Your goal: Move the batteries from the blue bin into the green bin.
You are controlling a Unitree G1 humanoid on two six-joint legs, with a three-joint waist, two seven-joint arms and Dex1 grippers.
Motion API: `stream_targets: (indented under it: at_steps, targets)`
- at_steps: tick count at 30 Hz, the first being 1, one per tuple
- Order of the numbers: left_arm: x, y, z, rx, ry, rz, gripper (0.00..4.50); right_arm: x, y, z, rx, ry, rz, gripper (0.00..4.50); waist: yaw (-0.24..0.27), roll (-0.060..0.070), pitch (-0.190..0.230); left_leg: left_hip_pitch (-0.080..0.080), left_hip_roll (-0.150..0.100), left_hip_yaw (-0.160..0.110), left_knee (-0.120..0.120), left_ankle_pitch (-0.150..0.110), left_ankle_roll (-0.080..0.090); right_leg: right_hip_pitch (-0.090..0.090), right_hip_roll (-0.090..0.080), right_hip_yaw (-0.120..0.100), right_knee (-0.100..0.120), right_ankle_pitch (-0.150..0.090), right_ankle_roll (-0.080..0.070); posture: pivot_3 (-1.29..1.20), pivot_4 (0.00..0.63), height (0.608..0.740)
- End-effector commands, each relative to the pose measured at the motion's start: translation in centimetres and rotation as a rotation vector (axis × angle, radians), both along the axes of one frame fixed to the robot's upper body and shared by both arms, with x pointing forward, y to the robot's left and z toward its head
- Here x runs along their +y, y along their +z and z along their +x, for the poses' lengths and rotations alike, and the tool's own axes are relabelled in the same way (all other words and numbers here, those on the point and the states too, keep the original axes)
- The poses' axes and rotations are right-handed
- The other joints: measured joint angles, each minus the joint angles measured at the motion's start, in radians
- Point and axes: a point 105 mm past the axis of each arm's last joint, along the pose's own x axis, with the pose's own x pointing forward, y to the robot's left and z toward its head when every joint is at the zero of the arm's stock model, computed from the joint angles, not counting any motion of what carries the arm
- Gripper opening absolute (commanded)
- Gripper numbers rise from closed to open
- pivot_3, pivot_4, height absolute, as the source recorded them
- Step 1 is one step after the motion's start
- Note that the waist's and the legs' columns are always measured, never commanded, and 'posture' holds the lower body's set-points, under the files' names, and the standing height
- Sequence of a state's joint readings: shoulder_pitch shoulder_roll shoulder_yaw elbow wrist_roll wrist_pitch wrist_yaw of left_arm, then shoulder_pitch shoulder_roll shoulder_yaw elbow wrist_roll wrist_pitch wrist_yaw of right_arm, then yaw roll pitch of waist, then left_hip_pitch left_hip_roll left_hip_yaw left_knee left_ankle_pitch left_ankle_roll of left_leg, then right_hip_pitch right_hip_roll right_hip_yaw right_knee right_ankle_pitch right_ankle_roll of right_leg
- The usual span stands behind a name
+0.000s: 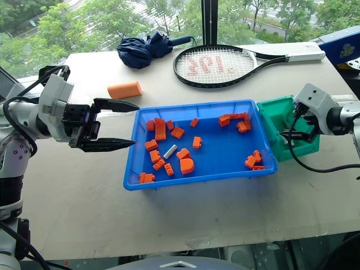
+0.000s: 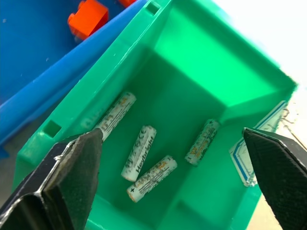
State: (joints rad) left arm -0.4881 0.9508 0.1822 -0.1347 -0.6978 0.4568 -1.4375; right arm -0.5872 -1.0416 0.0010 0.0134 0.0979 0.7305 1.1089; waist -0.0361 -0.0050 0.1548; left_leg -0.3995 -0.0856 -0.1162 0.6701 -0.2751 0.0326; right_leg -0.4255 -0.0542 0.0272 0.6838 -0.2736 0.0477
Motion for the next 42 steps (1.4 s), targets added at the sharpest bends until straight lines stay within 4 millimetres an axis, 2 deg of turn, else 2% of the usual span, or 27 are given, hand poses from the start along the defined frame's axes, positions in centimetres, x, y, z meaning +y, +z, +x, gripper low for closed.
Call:
stream_targets:
  at_steps: [1,3,5,9,12,15,18,25,30,34,42]
  targets:
    - [0.1,0.4,0.1,-0.052,0.040,0.049,4.50,2.0,2.9,-0.8,-0.149,0.086,0.124,4.43,0.000,0.000,0.000,0.000,0.000,0.000,0.000,0.000,0.000,0.000,0.000,0.000,0.000,0.000,0.000,0.00,0.150,0.740]
    - [0.1,-0.1,0.5,-0.067,0.072,0.082,4.50,3.8,3.5,-2.3,-0.193,0.176,0.245,4.43,0.001,0.000,0.000,0.000,0.000,-0.001,0.000,0.000,0.000,0.000,0.000,-0.001,0.000,0.000,0.000,0.00,0.150,0.740]
    - [-0.1,-0.7,0.5,-0.059,0.081,0.104,4.50,4.7,3.4,-4.1,-0.202,0.240,0.325,4.43,0.003,0.000,0.000,0.000,0.000,-0.001,0.000,0.000,0.000,0.001,0.000,-0.001,0.000,0.000,0.000,0.00,0.150,0.740]
    - [-0.8,-1.8,1.1,-0.052,0.102,0.148,4.50,5.5,2.6,-6.6,-0.200,0.269,0.408,4.43,0.022,0.000,0.000,0.000,0.000,-0.001,0.001,0.000,0.000,0.001,0.000,-0.001,-0.001,0.000,0.000,0.00,0.150,0.740]
    - [-2.0,-3.2,1.8,-0.028,0.111,0.217,4.50,6.4,2.5,-9.5,-0.211,0.337,0.512,4.43,0.036,-0.001,0.000,0.001,0.000,-0.002,0.002,0.000,0.000,0.003,0.000,-0.002,0.000,0.000,0.000,0.00,0.150,0.740]
    - [-3.5,-4.2,2.6,0.006,0.127,0.259,4.50,5.7,1.4,-11.1,-0.200,0.328,0.502,4.43,0.042,-0.001,0.000,0.002,0.000,-0.002,0.003,0.000,0.000,0.005,0.000,-0.002,0.001,0.000,0.001,0.00,0.150,0.740]
    - [-4.0,-4.2,3.2,0.004,0.137,0.248,4.50,5.4,1.0,-11.3,-0.209,0.312,0.469,4.43,0.047,-0.001,-0.001,0.003,0.000,-0.002,0.004,0.000,0.001,0.006,0.000,-0.002,0.000,0.001,0.001,0.00,0.150,0.740]
    - [-2.7,-4.8,3.8,0.039,0.172,0.288,4.50,5.8,1.1,-11.3,-0.219,0.315,0.486,4.43,0.036,-0.001,-0.001,0.004,0.000,-0.002,0.004,0.000,0.000,0.006,0.001,-0.002,0.001,0.001,0.001,0.00,0.150,0.740]
    - [-3.7,-6.9,4.6,0.093,0.199,0.367,4.50,6.1,1.0,-11.7,-0.196,0.342,0.498,4.43,0.049,-0.001,-0.001,0.004,0.000,-0.002,0.004,0.000,0.001,0.008,0.000,-0.003,0.000,0.001,0.001,0.00,0.150,0.740]
    - [-5.0,-7.7,5.9,0.113,0.223,0.411,4.50,6.2,0.8,-12.0,-0.187,0.344,0.493,4.43,0.052,-0.002,0.000,0.004,0.000,-0.004,0.006,0.000,0.001,0.010,0.000,-0.005,-0.001,0.001,0.001,0.00,0.150,0.740]
    - [-5.7,-10.1,6.8,0.124,0.176,0.603,4.50,6.5,0.3,-12.9,-0.190,0.315,0.474,4.43,0.049,-0.002,0.000,0.004,0.000,-0.005,0.006,0.000,0.001,0.010,0.001,-0.005,0.000,0.001,0.001,0.00,0.150,0.740]
